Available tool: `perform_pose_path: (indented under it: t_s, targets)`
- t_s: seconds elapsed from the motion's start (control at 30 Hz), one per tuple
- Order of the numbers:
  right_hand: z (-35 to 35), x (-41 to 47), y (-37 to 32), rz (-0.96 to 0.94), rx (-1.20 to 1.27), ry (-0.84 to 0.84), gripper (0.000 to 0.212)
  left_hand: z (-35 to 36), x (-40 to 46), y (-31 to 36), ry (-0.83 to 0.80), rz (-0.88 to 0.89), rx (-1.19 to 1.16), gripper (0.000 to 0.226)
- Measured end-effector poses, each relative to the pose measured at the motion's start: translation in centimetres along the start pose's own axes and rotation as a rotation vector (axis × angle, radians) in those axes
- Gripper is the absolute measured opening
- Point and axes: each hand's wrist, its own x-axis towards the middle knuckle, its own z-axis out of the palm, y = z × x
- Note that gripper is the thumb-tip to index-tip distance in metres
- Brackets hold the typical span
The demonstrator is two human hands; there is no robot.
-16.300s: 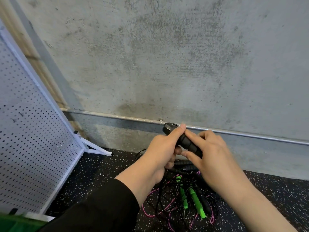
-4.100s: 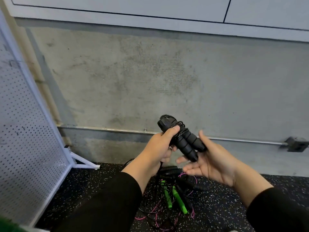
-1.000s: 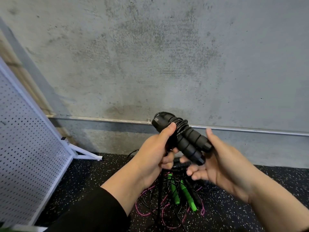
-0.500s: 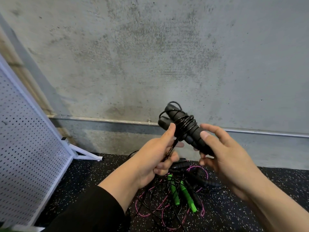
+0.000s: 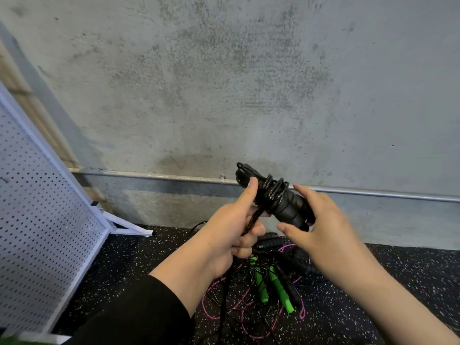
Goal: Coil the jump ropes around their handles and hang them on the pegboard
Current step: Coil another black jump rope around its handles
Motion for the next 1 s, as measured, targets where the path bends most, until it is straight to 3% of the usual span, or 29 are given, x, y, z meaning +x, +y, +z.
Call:
perform_pose_path:
  t_s: [0.07, 0.17, 0.3, 0.47, 0.83, 1.0]
  targets:
    - [0.3, -0.1, 0.0, -0.036, -0.012, -0.015, 0.072, -0.1, 0.0, 0.0, 0.024, 0.051, -0.003, 0.065]
    - [0.4, -0.3, -0.2, -0.047, -0.025, -0.013, 0.066, -0.1, -0.1, -0.1, 0.041, 0.099, -0.005, 0.061]
    - [0.4, -0.4, -0.5, -0.039, 0.001, -0.008, 0.061, -0.2, -0.3, -0.2, -0.006, 0.147, 0.005, 0.064]
    - [0.2, -0.4, -0.7, -0.042, -0.027, 0.020, 0.060, -0.3, -0.3, -0.1, -0.135, 0.147, -0.133, 0.090]
    - [-0.2, -0.5, -0.7, -0.041, -0.142, -0.039, 0.063, -0.6, -0.1, 0.4, -0.131, 0.095, -0.187, 0.076]
    - [-1.4, -0.3, -1.1, 0.064, 0.155, -0.130, 0.043, -0.8, 0.1, 0.4, -0.095, 0.122, -0.161, 0.068]
